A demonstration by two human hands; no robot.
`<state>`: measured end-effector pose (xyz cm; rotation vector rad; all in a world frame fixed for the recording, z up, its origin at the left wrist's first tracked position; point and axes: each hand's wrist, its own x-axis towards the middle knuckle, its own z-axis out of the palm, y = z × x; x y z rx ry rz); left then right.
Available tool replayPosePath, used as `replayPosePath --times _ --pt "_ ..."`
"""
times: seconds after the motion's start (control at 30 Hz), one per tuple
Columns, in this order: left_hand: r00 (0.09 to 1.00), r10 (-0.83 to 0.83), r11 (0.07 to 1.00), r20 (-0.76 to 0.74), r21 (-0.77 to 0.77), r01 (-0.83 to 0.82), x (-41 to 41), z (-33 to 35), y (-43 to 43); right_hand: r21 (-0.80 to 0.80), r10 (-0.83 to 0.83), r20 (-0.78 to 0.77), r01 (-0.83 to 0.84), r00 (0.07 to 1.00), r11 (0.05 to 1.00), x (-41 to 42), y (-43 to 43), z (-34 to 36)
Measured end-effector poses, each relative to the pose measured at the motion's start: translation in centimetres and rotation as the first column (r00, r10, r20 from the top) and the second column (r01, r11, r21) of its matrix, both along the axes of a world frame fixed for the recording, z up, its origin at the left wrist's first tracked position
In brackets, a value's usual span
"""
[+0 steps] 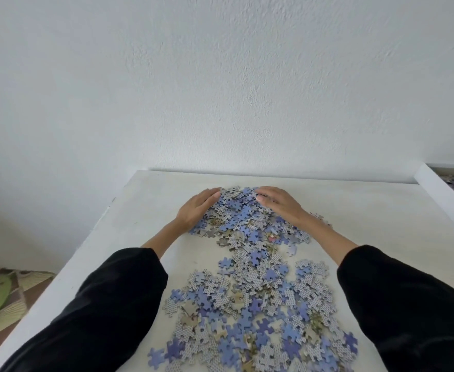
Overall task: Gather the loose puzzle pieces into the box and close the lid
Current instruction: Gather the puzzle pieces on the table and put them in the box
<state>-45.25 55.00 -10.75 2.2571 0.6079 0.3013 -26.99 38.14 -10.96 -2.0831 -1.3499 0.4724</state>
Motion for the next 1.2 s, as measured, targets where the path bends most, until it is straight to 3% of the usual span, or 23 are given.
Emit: replayPosePath --times 0.17,0.3,0.37,0.5,0.6,0.7,0.83,0.93,1.07,1.2 --pt "0.994 -0.083 0.991 0.066 -0.096 0.089 -0.9 0.0 0.2 0.029 0.028 -0.036 -0.027 0.999 0.999 -0.5 -0.6 -0.3" --pt "0.991 -0.017 0.999 0.136 -0.040 0.023 -0.3 0.9 1.0 0.110 -0.039 0.018 0.036 0.999 0.993 0.1 0.5 0.7" --pt "0.996 -0.024 1.000 0.088 -0.016 0.026 0.7 1.2 1.2 0.077 -0.008 0.078 0.002 0.997 0.997 0.2 1.7 1.2" --pt "0.993 -0.044 0.996 -0.107 0.076 0.052 2.9 0.1 0.9 -0.151 0.101 0.119 -0.083 0.988 0.985 0.0 4.5 1.0" --pt "0.992 -0.061 0.991 -0.114 0.112 0.074 3.4 -0.4 0.8 -0.140 0.061 0.191 -0.035 0.980 0.990 -0.3 5.1 0.2" --pt "0.993 -0.104 0.993 -0.050 0.045 0.106 2.6 -0.4 0.9 -0.067 0.066 0.211 -0.053 0.975 0.996 -0.7 4.1 -0.3" --pt "0.977 -0.206 0.976 -0.054 -0.084 0.201 0.7 0.4 0.8 -0.088 0.115 0.169 -0.101 0.979 0.991 -1.4 2.1 0.1" --pt "0.937 -0.323 0.943 -0.135 -0.133 0.306 -0.8 1.4 0.8 -0.193 0.207 0.103 -0.185 0.973 0.964 -2.0 0.4 1.5" --pt "0.861 -0.407 0.901 -0.306 0.019 0.433 -1.9 1.7 0.5 -0.440 0.370 0.134 -0.280 0.919 0.853 -2.3 -0.7 2.6" --pt "0.798 -0.406 0.841 -0.446 0.160 0.517 -1.8 1.0 0.0 -0.550 0.410 0.100 -0.293 0.906 0.782 -2.5 -0.3 2.8"
